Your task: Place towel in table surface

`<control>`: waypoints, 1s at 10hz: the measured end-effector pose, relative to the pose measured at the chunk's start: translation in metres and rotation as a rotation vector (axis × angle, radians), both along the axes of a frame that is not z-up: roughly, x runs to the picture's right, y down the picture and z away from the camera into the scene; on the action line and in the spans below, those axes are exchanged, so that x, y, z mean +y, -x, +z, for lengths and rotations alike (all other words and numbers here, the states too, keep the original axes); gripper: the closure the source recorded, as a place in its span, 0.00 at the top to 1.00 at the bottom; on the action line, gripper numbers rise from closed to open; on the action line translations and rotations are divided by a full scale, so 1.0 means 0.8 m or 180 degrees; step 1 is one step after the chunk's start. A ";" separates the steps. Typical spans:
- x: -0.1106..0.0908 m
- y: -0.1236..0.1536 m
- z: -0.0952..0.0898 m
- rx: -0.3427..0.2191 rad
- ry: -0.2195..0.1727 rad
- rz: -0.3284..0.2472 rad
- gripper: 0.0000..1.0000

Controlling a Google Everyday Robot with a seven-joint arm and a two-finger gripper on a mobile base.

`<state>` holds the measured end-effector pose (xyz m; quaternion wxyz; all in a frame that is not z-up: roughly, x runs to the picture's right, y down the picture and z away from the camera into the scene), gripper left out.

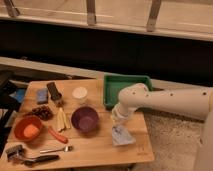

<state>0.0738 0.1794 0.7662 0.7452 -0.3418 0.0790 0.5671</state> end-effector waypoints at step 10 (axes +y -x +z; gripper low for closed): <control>0.037 -0.015 0.004 0.0033 0.0278 0.0120 0.24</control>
